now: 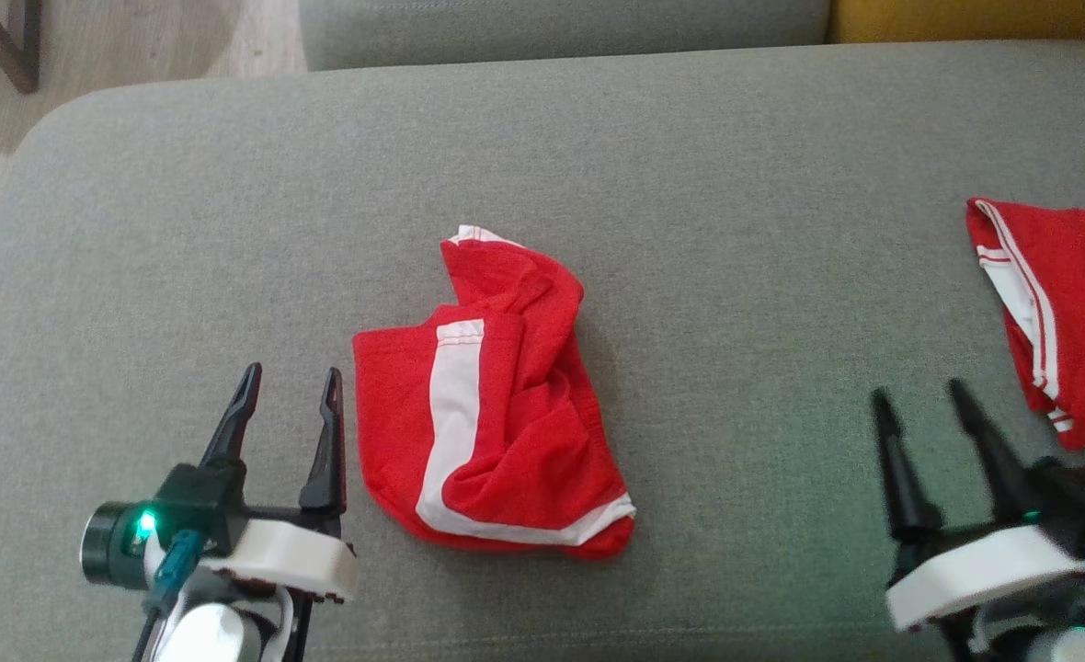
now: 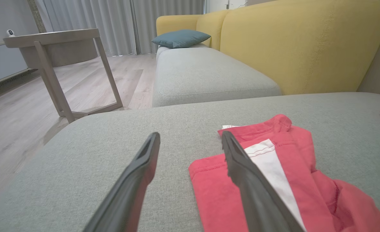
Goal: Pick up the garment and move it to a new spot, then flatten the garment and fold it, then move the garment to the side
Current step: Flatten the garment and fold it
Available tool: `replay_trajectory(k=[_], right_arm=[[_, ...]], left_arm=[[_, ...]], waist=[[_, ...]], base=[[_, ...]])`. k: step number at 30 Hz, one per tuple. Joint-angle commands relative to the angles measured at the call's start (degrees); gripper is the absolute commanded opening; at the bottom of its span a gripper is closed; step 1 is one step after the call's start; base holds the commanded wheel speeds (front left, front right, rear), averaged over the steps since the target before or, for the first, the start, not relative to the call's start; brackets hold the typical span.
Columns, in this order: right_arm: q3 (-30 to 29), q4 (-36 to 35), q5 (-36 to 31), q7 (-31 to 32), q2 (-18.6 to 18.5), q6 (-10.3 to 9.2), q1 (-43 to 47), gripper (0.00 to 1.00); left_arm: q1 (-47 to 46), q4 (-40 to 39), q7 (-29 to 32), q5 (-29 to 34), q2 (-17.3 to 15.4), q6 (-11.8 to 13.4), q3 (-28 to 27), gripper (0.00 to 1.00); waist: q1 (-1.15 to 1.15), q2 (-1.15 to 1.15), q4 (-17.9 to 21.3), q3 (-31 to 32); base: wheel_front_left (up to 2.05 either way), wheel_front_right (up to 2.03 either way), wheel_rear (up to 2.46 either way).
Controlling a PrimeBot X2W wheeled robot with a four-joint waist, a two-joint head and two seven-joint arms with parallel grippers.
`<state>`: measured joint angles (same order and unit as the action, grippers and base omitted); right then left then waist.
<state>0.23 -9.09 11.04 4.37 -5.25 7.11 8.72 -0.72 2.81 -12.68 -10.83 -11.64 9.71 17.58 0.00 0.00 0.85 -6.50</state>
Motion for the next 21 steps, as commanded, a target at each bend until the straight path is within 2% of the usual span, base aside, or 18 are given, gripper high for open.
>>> replay_trajectory(k=[1,7,11,19,21], right_arm=[[2.4,-1.1,0.2,0.6,-1.6,0.37,-2.2,1.0],[14.6,6.4,3.2,3.1,-4.0,0.37,-4.7,1.0],[22.5,11.8,7.0,3.3,-4.2,0.37,-7.3,1.0],[28.5,21.8,11.8,4.4,-4.2,0.37,-13.1,1.0],[29.9,23.4,13.0,5.3,-4.5,0.37,-13.8,0.45]], left_arm=[[-2.8,-2.1,-0.1,0.1,-1.1,0.7,-2.0,1.0],[-4.5,-2.2,-0.3,0.3,-0.6,0.6,-1.2,1.0],[-5.9,-2.0,-0.6,0.5,-0.2,0.5,-0.6,1.0],[-7.5,-1.0,-1.5,0.5,1.1,0.4,0.2,1.0],[-7.7,-0.7,-1.7,0.5,1.2,0.5,0.3,1.0]], waist=[[0.0,0.0,-0.2,-0.2],[0.0,0.0,-1.7,-1.8],[0.0,0.0,-3.2,-3.3],[0.0,0.0,-5.2,-5.2],[0.0,0.0,-5.4,-5.4]], base=[[0.0,0.0,0.0],[0.0,0.0,0.0],[0.0,0.0,0.0],[0.0,0.0,0.0],[0.0,0.0,0.0]])
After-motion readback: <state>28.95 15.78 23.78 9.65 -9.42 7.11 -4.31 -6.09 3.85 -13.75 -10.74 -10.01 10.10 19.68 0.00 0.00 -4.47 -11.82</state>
